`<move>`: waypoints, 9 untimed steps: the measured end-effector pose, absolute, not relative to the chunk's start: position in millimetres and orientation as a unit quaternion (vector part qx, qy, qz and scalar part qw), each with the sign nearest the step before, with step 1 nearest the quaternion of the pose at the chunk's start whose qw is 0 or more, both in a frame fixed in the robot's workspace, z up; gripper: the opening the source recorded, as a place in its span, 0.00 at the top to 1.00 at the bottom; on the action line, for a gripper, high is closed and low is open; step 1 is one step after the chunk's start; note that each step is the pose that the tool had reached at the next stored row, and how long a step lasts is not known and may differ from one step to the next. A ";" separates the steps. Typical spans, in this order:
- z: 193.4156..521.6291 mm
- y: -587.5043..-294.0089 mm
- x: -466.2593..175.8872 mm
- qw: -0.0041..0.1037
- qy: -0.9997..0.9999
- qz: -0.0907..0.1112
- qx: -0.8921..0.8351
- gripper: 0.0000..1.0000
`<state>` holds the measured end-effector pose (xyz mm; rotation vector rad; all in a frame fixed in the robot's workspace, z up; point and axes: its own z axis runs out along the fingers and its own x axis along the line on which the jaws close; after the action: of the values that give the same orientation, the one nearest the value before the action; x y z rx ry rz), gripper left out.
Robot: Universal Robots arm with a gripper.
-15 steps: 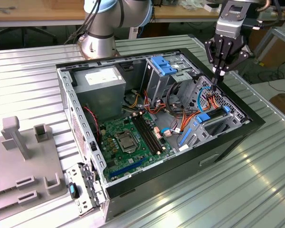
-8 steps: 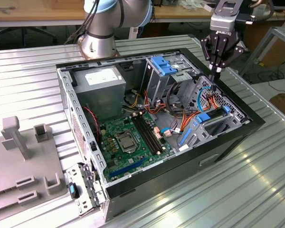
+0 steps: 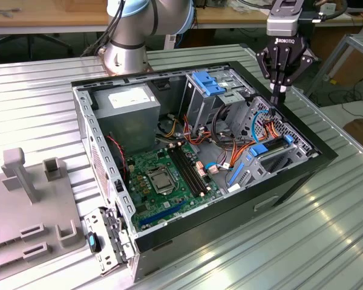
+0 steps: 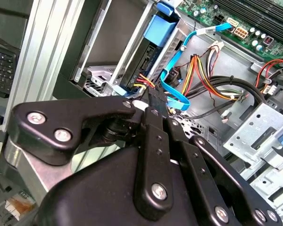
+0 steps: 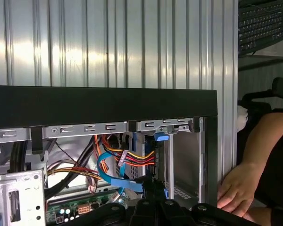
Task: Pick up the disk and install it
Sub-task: 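Insert the second disk wire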
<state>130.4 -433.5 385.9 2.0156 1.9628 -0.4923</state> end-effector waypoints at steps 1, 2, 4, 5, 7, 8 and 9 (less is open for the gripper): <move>385.8 -433.5 130.4 0.142 0.680 -0.171 0.699 0.89; 385.8 -433.5 130.4 0.142 0.680 -0.171 0.699 0.89; 385.8 -433.5 130.4 0.142 0.680 -0.171 0.699 0.89; 385.8 -433.5 130.4 0.142 0.680 -0.171 0.699 0.89; 385.8 -433.5 130.4 0.142 0.680 -0.171 0.698 0.83; 385.7 -433.5 130.4 0.143 0.680 -0.171 0.698 0.83; 385.2 -433.5 130.4 0.143 0.680 -0.171 0.698 0.76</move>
<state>130.4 -433.5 385.2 2.0149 1.9621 -0.4932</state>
